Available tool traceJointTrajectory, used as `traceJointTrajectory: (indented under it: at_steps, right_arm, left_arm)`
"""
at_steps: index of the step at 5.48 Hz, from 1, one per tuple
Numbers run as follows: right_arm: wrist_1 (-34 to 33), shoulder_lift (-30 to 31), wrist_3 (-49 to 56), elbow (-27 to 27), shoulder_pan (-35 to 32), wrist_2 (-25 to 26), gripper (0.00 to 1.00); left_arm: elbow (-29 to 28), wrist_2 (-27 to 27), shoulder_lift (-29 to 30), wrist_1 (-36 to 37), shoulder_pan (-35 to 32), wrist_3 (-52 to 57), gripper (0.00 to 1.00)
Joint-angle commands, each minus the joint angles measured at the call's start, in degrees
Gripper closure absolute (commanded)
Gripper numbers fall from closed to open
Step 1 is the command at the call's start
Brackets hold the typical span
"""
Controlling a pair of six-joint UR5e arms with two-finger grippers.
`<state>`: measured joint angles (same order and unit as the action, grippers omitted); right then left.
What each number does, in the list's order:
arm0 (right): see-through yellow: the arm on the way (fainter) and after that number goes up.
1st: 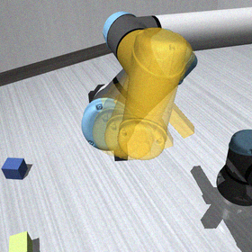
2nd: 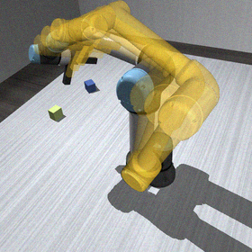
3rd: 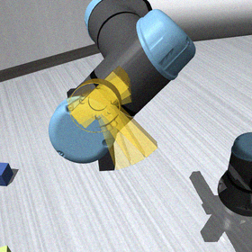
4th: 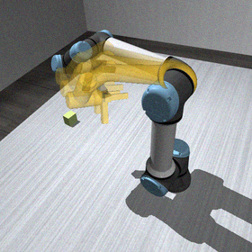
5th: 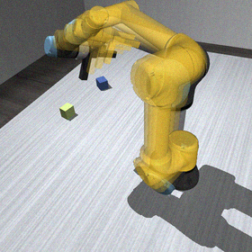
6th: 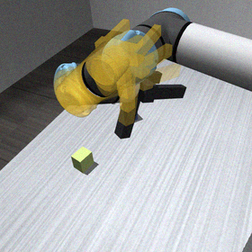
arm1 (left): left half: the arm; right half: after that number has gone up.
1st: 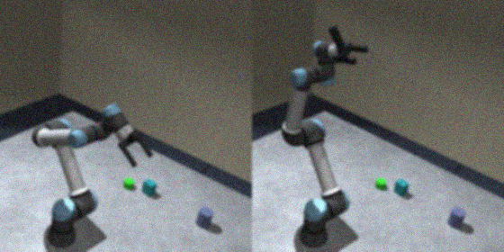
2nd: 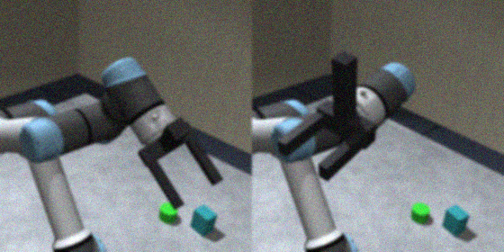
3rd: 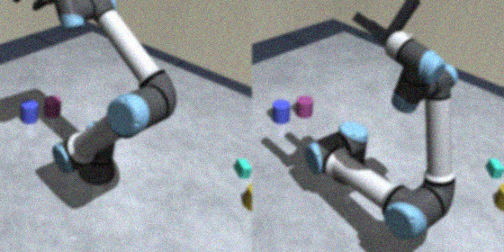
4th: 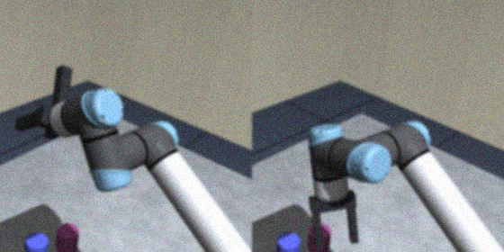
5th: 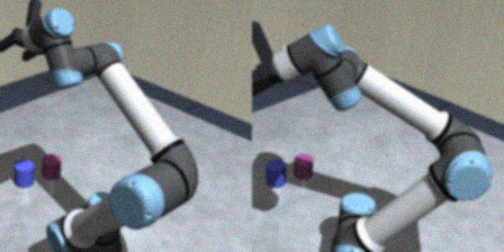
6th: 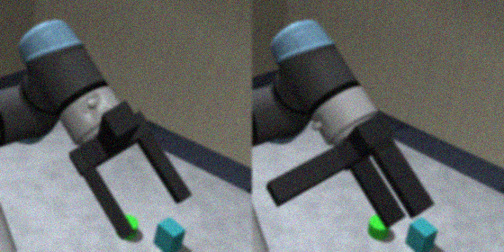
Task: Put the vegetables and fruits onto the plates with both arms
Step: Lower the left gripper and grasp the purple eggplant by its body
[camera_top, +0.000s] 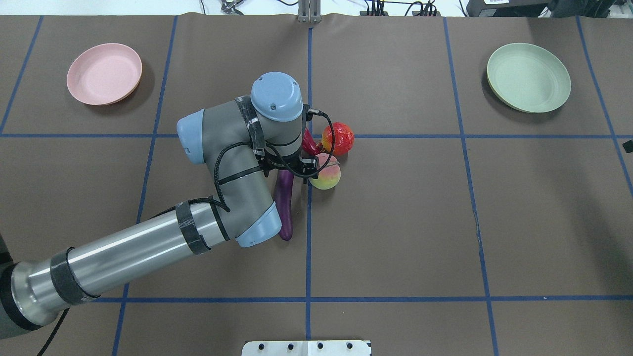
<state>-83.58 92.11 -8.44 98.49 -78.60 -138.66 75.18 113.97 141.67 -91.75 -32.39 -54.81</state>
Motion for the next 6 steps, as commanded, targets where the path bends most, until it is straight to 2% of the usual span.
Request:
traceJointTrajectory:
  at_steps: [1,2,3,4,5,6]
  right_arm:
    - [0.0,0.0,0.0,-0.1,0.0,0.0,0.00]
    - [0.0,0.1,0.0,-0.2,0.0,0.0,0.00]
    - [0.0,0.1,0.0,-0.3,0.0,0.0,0.00]
    - [0.0,0.1,0.0,-0.4,0.0,0.0,0.00]
    - [0.0,0.1,0.0,-0.5,0.0,0.0,0.00]
    - [0.1,0.0,0.0,-0.4,0.0,0.0,0.00]
  left_arm:
    - [-1.2,-0.1,0.0,0.0,0.0,0.1,0.03]
    - [-1.9,-0.1,0.0,0.0,0.2,0.1,0.10]
    - [-2.0,-0.1,0.0,0.0,0.4,0.0,0.25]
    - [-2.0,-0.1,0.0,0.0,0.5,-0.6,0.76]
    - [-1.4,0.1,0.1,0.2,0.2,-0.8,1.00]
    - [0.2,0.5,0.1,0.6,-2.0,-0.8,1.00]
